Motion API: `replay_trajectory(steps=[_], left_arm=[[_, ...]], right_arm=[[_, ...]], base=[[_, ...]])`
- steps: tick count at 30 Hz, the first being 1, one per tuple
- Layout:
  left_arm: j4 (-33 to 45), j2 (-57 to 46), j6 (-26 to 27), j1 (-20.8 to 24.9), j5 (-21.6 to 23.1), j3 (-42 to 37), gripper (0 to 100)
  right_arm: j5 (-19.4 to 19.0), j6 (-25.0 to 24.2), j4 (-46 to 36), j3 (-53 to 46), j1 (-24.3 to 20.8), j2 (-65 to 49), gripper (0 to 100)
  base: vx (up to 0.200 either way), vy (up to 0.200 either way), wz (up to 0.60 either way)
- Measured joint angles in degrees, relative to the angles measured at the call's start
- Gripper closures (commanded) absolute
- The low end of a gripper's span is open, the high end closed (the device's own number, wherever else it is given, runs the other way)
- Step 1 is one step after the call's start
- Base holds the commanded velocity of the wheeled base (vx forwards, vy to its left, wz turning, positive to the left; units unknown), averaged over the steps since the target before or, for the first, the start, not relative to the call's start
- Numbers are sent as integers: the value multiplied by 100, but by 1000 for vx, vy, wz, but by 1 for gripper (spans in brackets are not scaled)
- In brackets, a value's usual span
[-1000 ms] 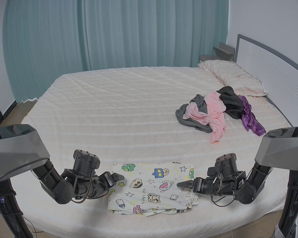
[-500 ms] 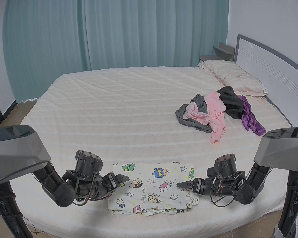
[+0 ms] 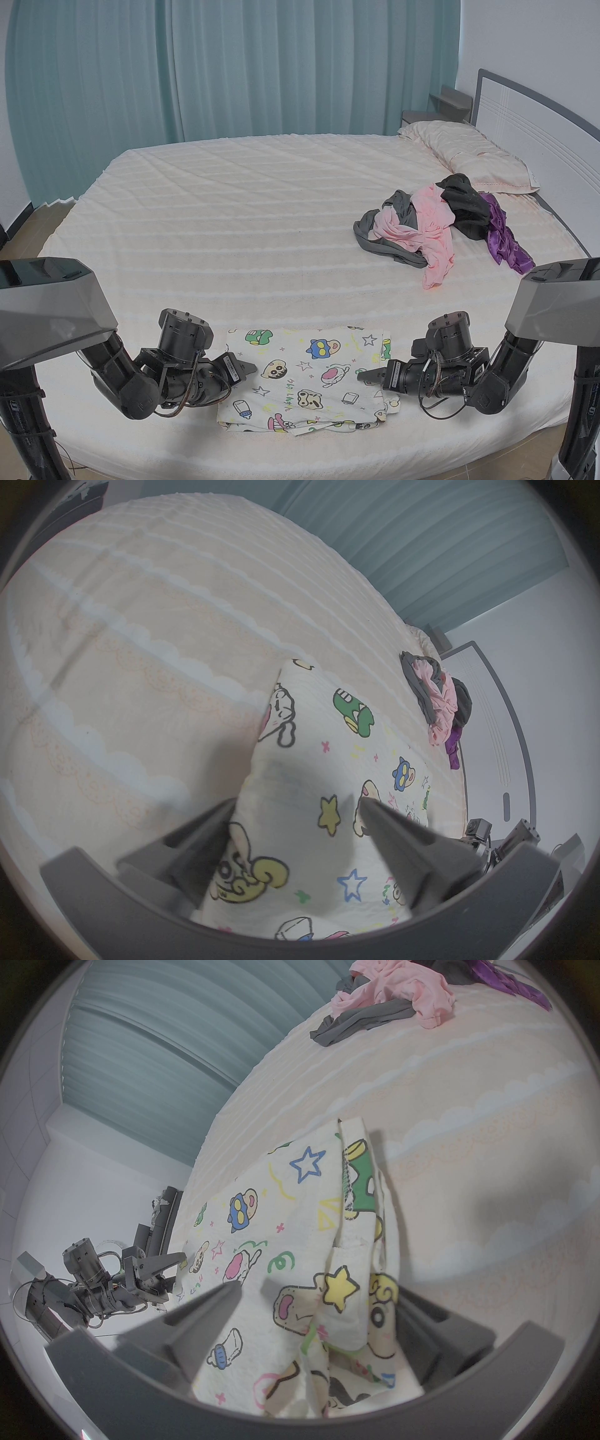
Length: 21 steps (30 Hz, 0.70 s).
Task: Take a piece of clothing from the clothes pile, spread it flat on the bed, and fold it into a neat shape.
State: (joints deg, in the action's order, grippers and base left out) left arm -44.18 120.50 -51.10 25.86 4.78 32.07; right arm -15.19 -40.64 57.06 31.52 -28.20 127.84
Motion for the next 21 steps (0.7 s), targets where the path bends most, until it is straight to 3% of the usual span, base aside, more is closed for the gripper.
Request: replay_trajectory(steps=[17, 21], left_arm=[[55, -218, -293, 106, -65, -68, 100], [69, -334, -323, 160, -76, -71, 100]], right_arm=[[-2, -51, 471, -245, 26, -80, 100], [0, -222, 539, -319, 45, -141, 100]], base=[[0, 0, 0], [0, -200, 0]])
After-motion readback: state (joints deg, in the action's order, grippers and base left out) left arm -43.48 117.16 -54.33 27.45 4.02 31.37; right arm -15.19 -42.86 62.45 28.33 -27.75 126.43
